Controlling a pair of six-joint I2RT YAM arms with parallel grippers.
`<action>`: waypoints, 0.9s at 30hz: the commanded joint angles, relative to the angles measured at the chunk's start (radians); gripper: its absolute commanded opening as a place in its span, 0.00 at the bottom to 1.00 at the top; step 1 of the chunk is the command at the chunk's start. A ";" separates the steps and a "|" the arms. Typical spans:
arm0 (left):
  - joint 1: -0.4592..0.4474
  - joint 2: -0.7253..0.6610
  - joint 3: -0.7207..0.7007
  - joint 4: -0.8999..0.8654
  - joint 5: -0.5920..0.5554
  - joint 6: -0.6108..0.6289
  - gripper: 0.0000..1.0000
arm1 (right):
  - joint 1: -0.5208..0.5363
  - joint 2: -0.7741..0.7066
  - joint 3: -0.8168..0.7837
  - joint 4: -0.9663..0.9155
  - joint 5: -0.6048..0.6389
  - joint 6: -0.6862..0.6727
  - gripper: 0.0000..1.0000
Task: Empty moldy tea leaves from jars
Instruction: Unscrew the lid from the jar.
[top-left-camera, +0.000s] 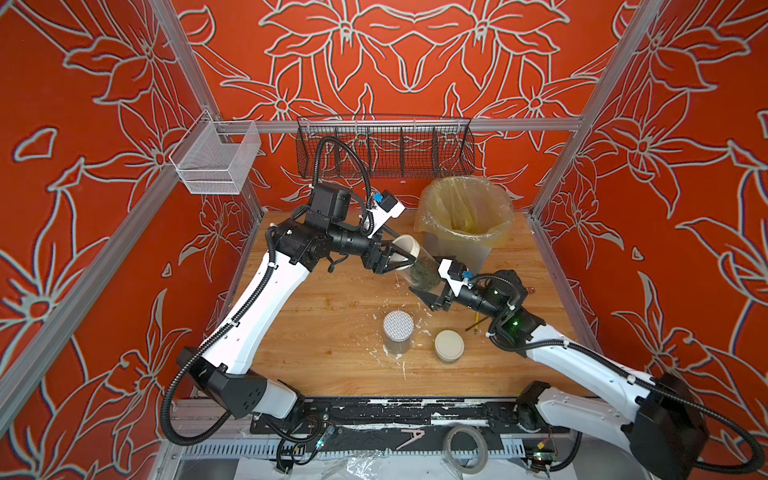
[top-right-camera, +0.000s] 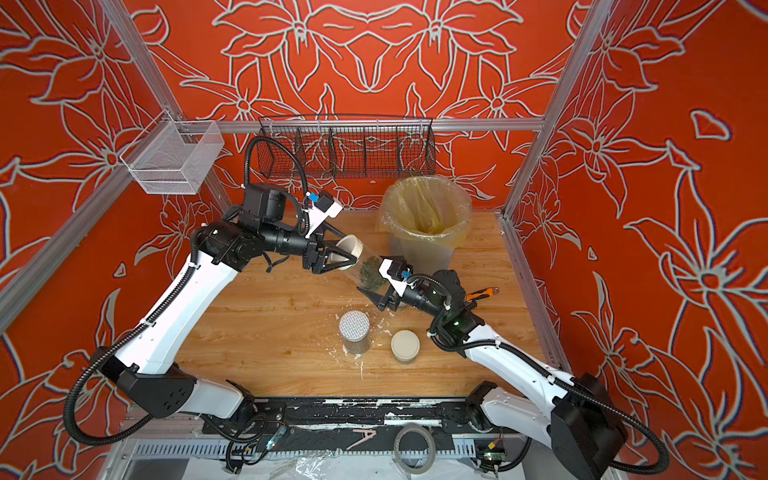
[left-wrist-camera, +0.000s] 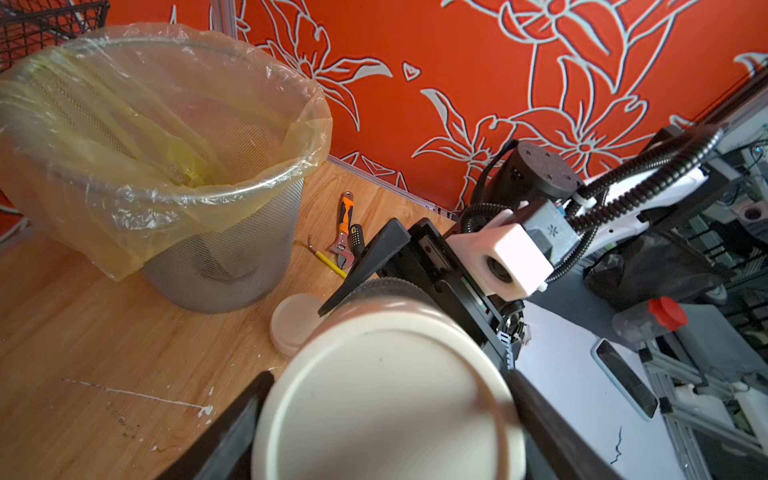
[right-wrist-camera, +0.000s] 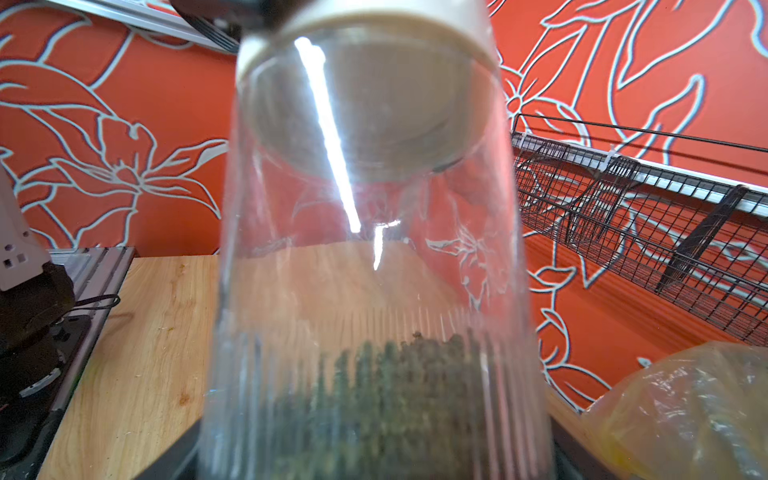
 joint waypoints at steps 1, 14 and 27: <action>-0.006 0.027 0.022 0.081 -0.009 -0.298 0.49 | 0.005 0.023 0.047 0.053 0.068 -0.151 0.14; -0.073 0.139 0.166 -0.096 -0.406 -0.859 0.43 | 0.007 0.218 0.082 0.265 0.234 -0.325 0.12; -0.073 0.085 0.239 -0.038 -0.533 -1.024 0.51 | 0.006 0.175 0.033 0.315 0.211 -0.255 0.07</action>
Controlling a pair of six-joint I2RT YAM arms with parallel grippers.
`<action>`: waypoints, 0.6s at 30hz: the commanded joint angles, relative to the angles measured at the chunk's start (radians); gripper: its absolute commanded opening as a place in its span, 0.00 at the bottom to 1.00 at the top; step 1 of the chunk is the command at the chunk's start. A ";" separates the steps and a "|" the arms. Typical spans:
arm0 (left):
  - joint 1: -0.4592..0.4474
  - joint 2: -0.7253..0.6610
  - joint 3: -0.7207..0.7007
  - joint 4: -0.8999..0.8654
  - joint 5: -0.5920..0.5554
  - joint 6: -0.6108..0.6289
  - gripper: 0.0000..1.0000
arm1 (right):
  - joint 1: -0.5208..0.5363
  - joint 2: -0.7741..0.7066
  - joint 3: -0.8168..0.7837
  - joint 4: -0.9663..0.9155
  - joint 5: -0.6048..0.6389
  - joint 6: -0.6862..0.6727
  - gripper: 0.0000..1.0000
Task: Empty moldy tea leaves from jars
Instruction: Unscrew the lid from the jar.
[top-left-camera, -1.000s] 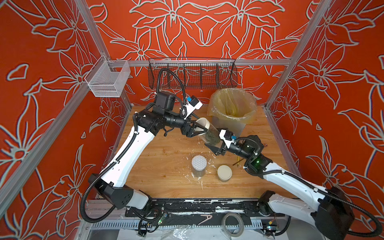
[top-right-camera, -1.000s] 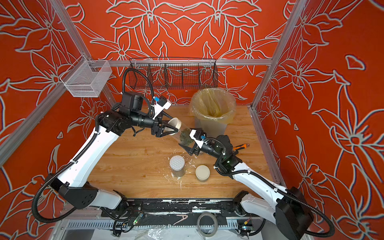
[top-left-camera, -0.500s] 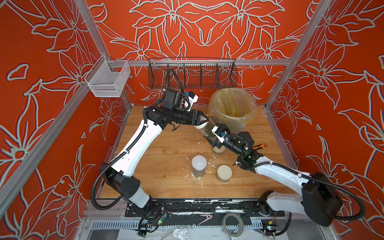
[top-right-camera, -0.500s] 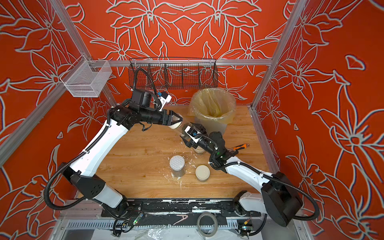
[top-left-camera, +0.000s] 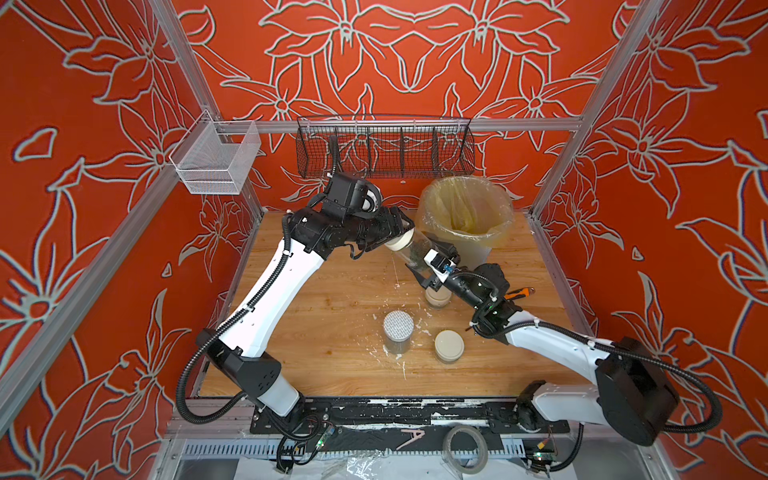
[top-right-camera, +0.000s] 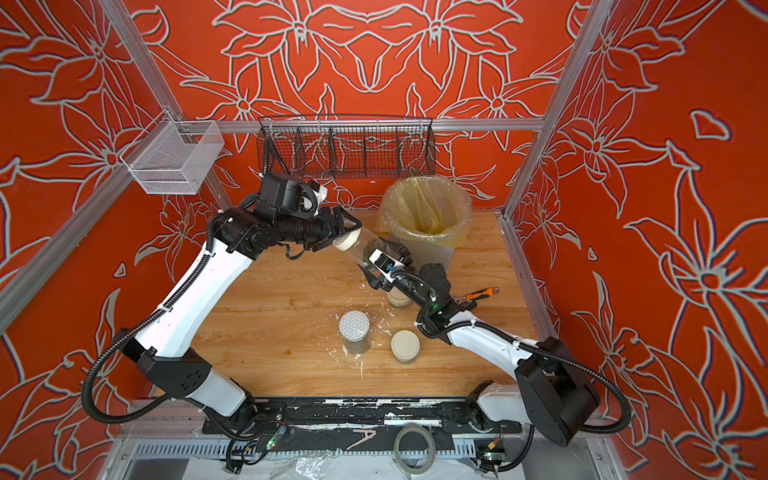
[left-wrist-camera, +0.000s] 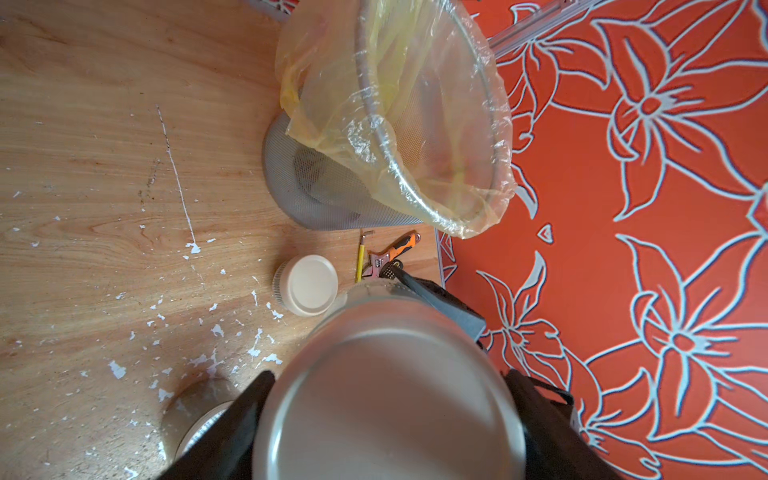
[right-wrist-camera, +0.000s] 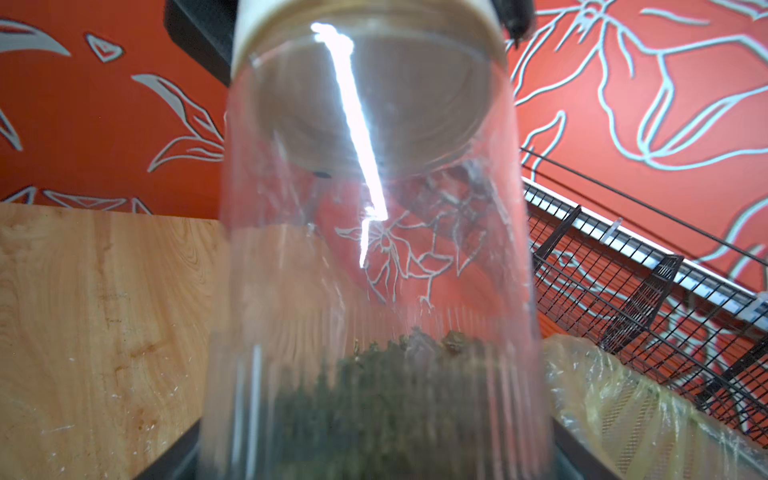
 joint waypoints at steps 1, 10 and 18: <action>-0.002 -0.038 0.028 0.070 -0.012 -0.083 0.52 | 0.010 -0.035 0.000 0.076 -0.040 -0.015 0.07; -0.058 -0.001 0.035 0.114 0.122 0.038 0.94 | 0.010 -0.046 0.009 0.056 -0.082 0.009 0.07; -0.063 -0.036 0.032 0.153 0.120 0.174 0.97 | 0.010 -0.053 0.008 0.098 -0.077 0.062 0.07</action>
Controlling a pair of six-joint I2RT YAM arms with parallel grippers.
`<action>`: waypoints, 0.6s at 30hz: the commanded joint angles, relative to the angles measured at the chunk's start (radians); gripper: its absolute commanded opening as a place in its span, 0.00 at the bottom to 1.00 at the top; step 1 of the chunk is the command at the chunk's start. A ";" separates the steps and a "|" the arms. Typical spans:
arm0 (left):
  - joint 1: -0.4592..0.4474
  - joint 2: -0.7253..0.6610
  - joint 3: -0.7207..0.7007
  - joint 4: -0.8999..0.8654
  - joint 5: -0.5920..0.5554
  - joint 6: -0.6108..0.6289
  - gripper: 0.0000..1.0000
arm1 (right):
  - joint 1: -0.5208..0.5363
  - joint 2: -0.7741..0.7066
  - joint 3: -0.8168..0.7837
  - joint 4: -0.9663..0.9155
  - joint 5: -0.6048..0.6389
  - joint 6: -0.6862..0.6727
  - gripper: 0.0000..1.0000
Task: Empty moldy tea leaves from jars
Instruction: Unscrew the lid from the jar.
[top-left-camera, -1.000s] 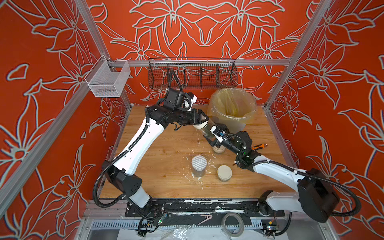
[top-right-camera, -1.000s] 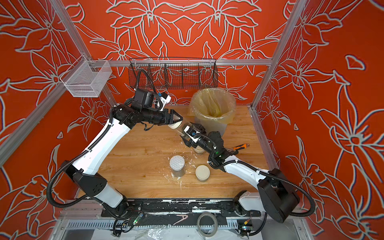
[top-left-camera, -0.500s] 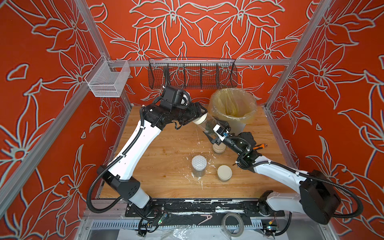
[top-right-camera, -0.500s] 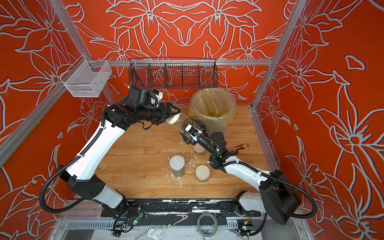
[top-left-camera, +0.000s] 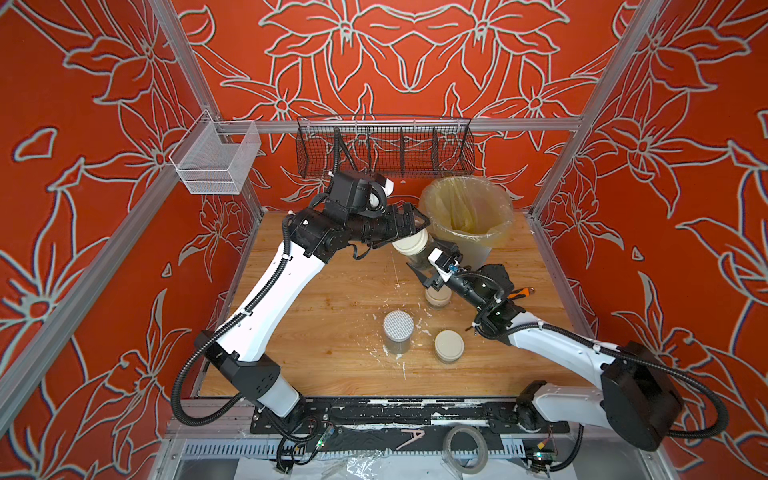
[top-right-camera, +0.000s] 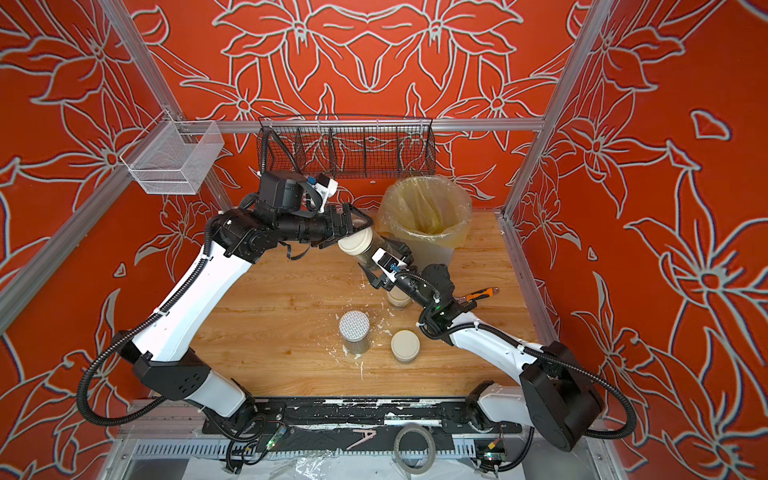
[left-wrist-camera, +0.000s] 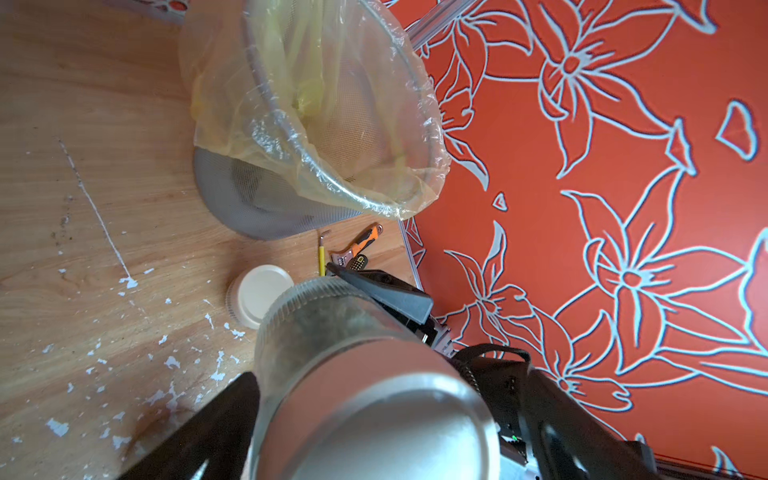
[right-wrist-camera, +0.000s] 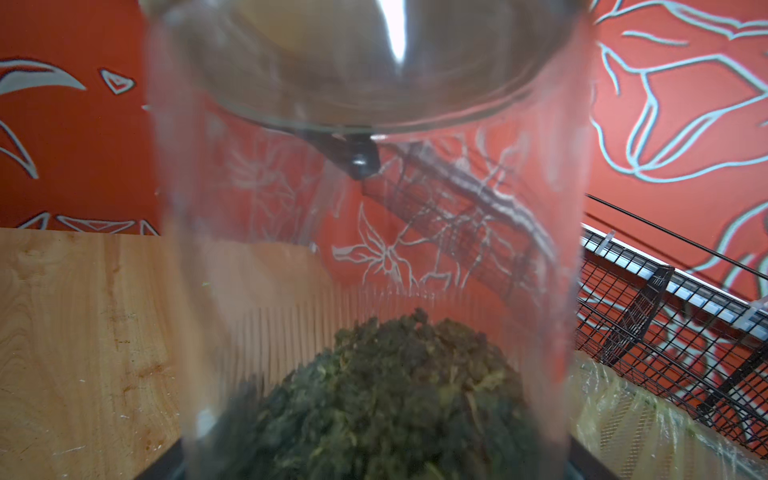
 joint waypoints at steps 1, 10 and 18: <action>-0.015 -0.036 0.016 0.076 0.026 0.090 0.97 | 0.013 -0.034 0.008 0.101 -0.053 0.028 0.07; -0.015 -0.068 -0.011 0.079 -0.029 0.217 0.97 | 0.013 -0.059 -0.010 0.130 -0.062 0.080 0.07; -0.015 -0.086 -0.036 0.073 -0.148 0.300 0.97 | 0.013 -0.072 -0.024 0.153 -0.064 0.101 0.06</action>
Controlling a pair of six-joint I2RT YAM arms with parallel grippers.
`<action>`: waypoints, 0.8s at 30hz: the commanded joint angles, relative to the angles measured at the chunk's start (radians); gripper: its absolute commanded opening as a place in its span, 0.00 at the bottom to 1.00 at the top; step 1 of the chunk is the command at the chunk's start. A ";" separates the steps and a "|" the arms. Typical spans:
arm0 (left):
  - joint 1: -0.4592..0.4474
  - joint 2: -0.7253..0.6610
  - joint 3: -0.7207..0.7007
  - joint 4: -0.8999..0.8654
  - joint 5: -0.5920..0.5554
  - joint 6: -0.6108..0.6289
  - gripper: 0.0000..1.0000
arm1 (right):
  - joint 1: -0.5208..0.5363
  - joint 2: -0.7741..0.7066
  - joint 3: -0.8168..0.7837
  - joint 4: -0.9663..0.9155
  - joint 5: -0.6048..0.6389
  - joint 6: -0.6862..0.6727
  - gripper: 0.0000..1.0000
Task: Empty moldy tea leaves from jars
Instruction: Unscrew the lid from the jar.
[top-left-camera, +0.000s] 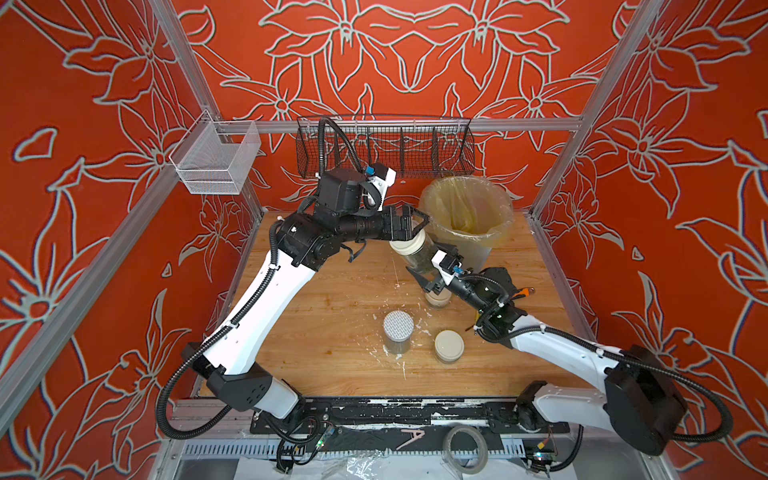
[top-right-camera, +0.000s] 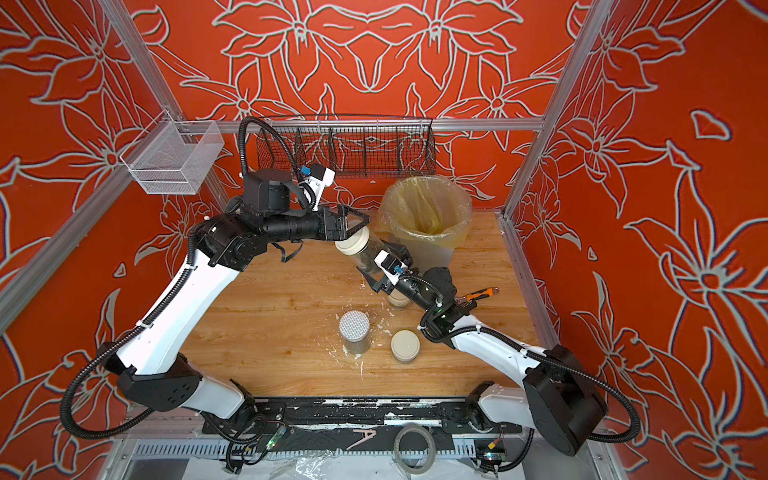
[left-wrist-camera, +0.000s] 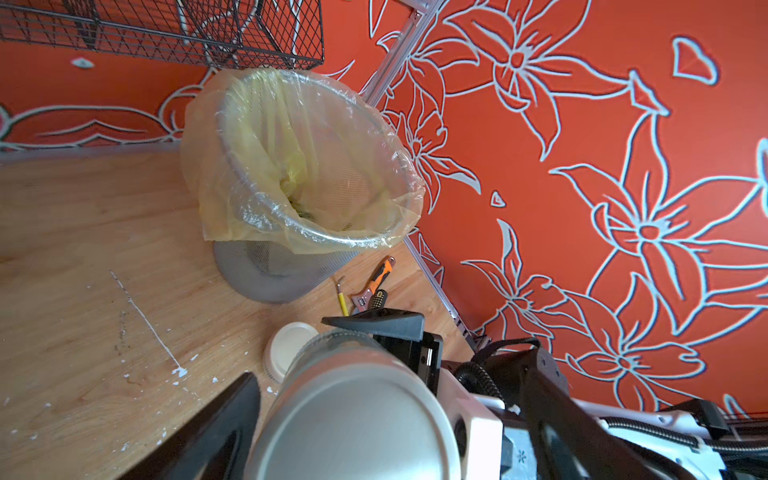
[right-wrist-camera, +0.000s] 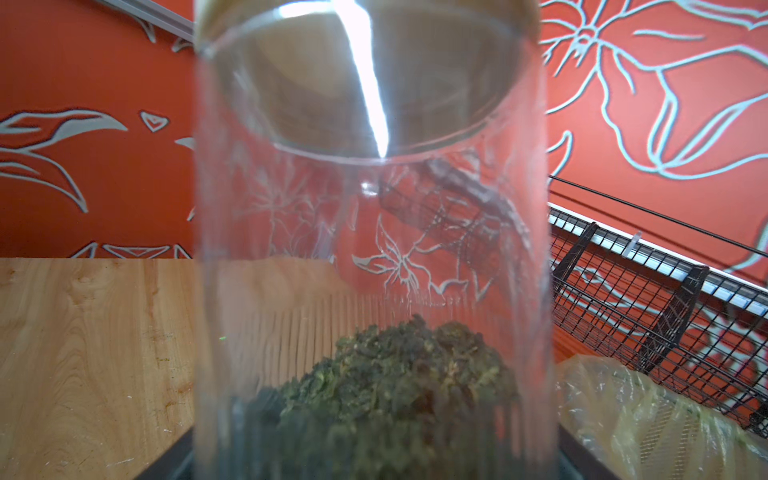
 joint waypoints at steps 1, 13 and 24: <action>-0.003 -0.024 -0.014 -0.004 -0.079 0.064 0.97 | 0.006 -0.047 0.002 0.126 -0.027 0.026 0.06; -0.004 -0.059 -0.036 -0.089 0.222 0.456 0.97 | 0.006 -0.062 0.005 0.116 -0.045 0.035 0.06; -0.003 0.022 0.005 -0.182 0.172 0.510 0.97 | 0.007 -0.067 0.015 0.083 -0.066 0.035 0.06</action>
